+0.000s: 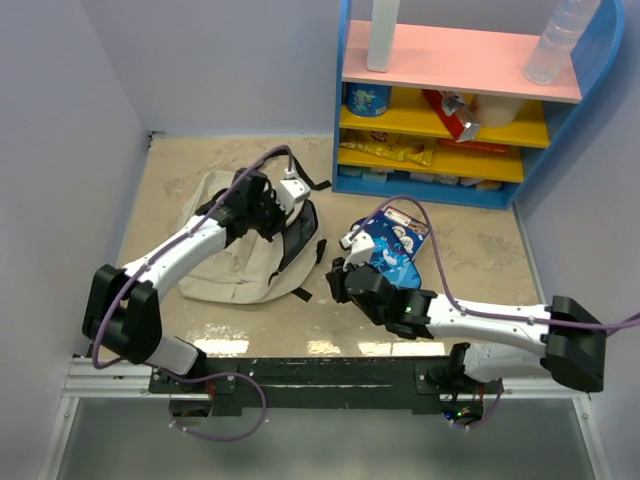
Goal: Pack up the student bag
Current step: Unzip the student bag at the center of the board.
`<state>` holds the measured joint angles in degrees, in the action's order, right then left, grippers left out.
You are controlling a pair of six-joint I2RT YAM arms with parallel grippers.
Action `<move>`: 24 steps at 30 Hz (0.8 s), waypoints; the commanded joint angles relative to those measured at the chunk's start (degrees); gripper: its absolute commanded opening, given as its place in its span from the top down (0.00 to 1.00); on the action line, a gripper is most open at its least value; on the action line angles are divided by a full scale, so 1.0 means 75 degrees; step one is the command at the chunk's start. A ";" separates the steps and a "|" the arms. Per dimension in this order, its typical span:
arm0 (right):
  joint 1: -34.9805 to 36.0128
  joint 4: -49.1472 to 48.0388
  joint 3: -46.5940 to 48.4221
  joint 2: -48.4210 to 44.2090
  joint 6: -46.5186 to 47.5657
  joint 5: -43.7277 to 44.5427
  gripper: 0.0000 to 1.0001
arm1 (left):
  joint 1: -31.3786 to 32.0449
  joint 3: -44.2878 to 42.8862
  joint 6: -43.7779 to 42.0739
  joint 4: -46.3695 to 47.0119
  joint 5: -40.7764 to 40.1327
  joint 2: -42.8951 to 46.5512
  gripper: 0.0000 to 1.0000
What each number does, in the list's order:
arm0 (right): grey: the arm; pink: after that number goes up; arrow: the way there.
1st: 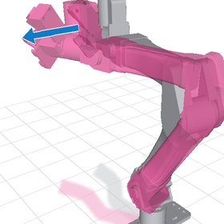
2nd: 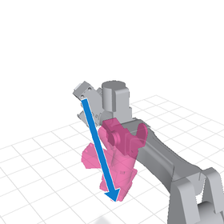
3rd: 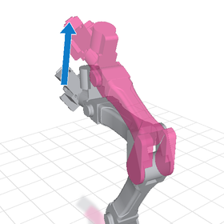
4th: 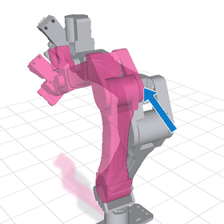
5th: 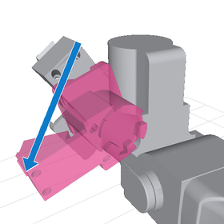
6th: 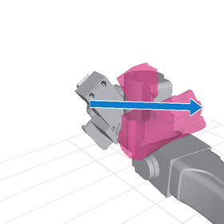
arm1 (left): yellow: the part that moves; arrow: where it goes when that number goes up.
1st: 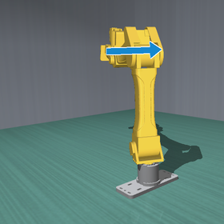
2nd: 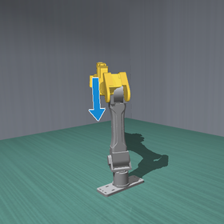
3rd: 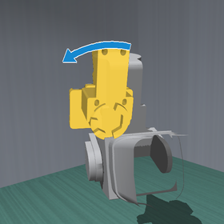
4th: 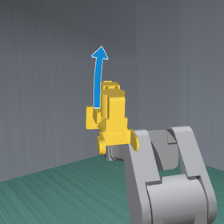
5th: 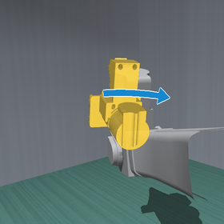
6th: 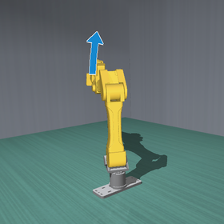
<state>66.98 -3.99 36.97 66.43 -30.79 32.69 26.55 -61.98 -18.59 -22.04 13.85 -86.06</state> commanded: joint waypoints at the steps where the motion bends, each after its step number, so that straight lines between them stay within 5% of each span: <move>1: -0.0375 -0.1025 0.0952 0.1147 0.0249 -0.0373 0.77 | -0.0164 -0.0304 -0.0076 -0.0213 0.0918 0.1079 1.00; 16: -0.0798 -0.2398 0.2863 0.3832 -0.0184 -0.1006 0.79 | -0.0199 0.0470 0.0076 -0.0413 0.1131 0.2041 1.00; 24: -0.0739 -0.3159 0.1869 0.4348 -0.0981 -0.1428 0.83 | -0.0317 0.0494 0.0123 -0.0295 0.1060 0.2030 1.00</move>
<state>61.12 -22.50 53.71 98.35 -34.41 23.18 24.71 -57.93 -18.41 -26.63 20.82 -72.38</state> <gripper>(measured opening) 0.176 0.017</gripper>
